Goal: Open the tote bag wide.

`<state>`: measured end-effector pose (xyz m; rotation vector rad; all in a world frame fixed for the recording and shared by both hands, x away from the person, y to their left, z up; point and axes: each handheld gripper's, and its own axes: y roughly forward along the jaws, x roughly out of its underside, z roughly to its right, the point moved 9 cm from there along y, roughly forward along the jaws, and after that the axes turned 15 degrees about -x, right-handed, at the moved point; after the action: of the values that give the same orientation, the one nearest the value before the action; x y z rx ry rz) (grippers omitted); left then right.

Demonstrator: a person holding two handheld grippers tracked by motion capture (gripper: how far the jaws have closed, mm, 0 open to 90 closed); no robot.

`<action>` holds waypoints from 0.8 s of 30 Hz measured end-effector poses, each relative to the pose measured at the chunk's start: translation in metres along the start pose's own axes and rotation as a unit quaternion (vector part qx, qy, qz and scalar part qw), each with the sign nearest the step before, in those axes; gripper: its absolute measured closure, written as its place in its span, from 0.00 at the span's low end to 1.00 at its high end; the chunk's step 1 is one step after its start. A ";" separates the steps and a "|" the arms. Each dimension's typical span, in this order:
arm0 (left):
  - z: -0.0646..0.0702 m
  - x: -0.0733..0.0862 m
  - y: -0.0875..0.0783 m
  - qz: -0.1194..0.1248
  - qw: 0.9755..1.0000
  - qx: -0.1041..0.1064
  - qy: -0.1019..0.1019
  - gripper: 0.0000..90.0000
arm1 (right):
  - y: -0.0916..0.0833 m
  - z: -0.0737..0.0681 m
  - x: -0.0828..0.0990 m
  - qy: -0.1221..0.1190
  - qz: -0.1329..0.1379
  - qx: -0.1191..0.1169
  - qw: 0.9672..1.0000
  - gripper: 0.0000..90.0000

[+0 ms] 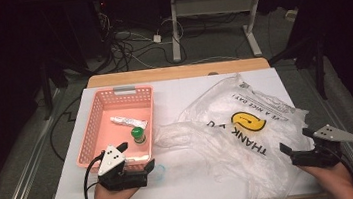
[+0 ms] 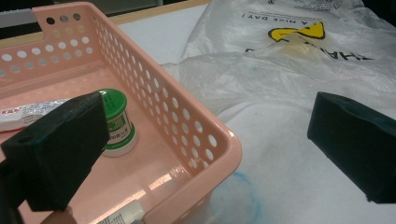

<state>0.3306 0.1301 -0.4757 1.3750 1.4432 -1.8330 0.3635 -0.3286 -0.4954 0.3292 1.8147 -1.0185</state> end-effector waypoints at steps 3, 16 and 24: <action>0.003 0.001 0.001 -0.008 1.000 0.013 -0.002 0.00 | 0.005 -0.012 -0.006 -0.011 0.006 -0.009 1.000 0.00; -0.003 0.004 0.003 -0.023 0.999 0.026 -0.019 0.00 | 0.051 -0.055 -0.042 -0.046 0.004 -0.069 0.997 0.02; -0.003 0.003 0.004 -0.014 1.000 0.018 -0.010 0.00 | 0.073 -0.054 -0.059 -0.050 0.000 -0.072 0.996 0.05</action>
<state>0.3335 0.1320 -0.4797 1.3570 1.4328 -1.8937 0.4028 -0.2301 -0.4726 0.1875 1.7851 -0.8831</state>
